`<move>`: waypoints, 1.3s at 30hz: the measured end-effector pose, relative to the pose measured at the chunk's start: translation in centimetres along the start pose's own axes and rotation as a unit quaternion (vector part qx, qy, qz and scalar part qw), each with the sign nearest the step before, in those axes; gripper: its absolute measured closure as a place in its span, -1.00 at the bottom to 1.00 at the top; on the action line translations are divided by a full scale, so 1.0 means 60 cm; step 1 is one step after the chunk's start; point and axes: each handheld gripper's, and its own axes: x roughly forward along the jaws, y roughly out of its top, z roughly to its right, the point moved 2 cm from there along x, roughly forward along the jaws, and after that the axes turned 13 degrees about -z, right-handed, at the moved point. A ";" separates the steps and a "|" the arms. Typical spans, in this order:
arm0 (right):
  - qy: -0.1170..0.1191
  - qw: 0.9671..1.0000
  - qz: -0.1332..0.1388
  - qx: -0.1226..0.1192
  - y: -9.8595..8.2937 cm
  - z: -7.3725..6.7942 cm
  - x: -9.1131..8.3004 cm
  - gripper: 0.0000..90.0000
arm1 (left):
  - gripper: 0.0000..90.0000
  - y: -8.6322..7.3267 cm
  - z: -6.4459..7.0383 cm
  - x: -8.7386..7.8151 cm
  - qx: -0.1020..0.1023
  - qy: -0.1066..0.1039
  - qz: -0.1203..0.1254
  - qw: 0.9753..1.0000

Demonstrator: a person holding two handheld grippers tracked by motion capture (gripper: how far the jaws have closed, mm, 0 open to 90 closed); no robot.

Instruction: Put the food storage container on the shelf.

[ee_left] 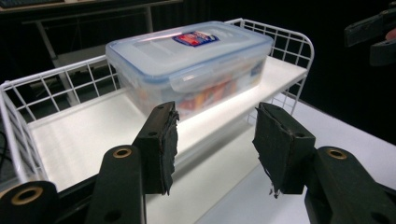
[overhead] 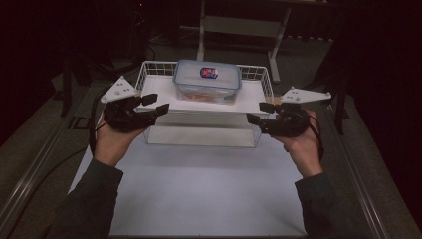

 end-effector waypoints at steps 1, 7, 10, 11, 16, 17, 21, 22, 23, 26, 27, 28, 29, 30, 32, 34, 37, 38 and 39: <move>-0.009 1.000 -0.005 -0.017 -0.013 -0.008 -0.008 -0.14 | 0.09 -0.016 0.004 -0.008 0.008 0.006 0.000 1.000; -0.012 0.999 -0.006 -0.030 -0.061 -0.023 -0.023 -0.15 | 0.08 -0.073 0.017 -0.027 0.020 0.024 0.003 1.000; -0.016 1.000 0.000 -0.026 -0.083 -0.025 -0.028 -0.16 | 0.06 -0.094 0.022 -0.032 0.023 0.025 0.003 0.999; -0.020 1.000 0.007 -0.020 -0.102 -0.025 -0.032 -0.16 | 0.06 -0.105 0.024 -0.035 0.020 0.022 0.004 1.000; -0.018 1.000 0.025 0.001 -0.145 -0.025 -0.042 -0.17 | 0.05 -0.157 0.029 -0.047 0.004 0.017 0.012 1.000; -0.015 0.999 0.029 0.005 -0.156 -0.026 -0.043 -0.18 | 0.05 -0.166 0.029 -0.050 0.002 0.020 0.013 1.000; -0.026 0.999 0.045 0.005 -0.198 -0.036 -0.052 -0.19 | 0.05 -0.199 0.029 -0.059 -0.018 0.024 0.023 0.999; -0.031 0.998 0.054 0.008 -0.216 -0.039 -0.058 -0.20 | 0.04 -0.206 0.028 -0.061 -0.020 0.025 0.023 0.999; -0.032 0.998 0.059 0.012 -0.225 -0.040 -0.061 -0.22 | 0.04 -0.221 0.029 -0.064 -0.021 0.032 0.026 0.999; -0.036 0.997 0.065 0.019 -0.245 -0.040 -0.068 -0.26 | 0.03 -0.236 0.030 -0.065 -0.021 0.035 0.027 0.999; -0.035 0.997 0.064 0.023 -0.255 -0.040 -0.069 -0.29 | 0.03 -0.243 0.030 -0.065 -0.019 0.037 0.025 0.999; -0.039 0.997 0.063 0.031 -0.275 -0.039 -0.072 -0.33 | 0.01 -0.251 0.031 -0.065 -0.021 0.037 0.025 0.999; -0.039 0.997 0.063 0.036 -0.285 -0.039 -0.073 -0.34 | 0.01 -0.266 0.032 -0.065 -0.022 0.043 0.026 0.998; -0.039 0.997 0.063 0.036 -0.285 -0.039 -0.073 -0.34 | 0.00 -0.266 0.032 -0.065 -0.022 0.043 0.026 0.998; -0.044 0.996 0.061 0.044 -0.303 -0.037 -0.076 -0.38 | -0.02 -0.279 0.031 -0.066 -0.027 0.040 0.029 0.998; -0.048 0.995 0.066 0.058 -0.321 -0.033 -0.081 -0.43 | -0.07 -0.288 0.032 -0.067 -0.027 0.041 0.039 0.998; -0.050 0.994 0.070 0.065 -0.331 -0.034 -0.082 -0.46 | -0.10 -0.296 0.031 -0.069 -0.030 0.044 0.047 0.997; -0.053 0.994 0.072 0.066 -0.333 -0.034 -0.082 -0.46 | -0.12 -0.298 0.030 -0.068 -0.032 0.046 0.046 0.997; -0.053 0.994 0.074 0.068 -0.335 -0.034 -0.082 -0.47 | -0.13 -0.300 0.030 -0.067 -0.036 0.045 0.047 0.997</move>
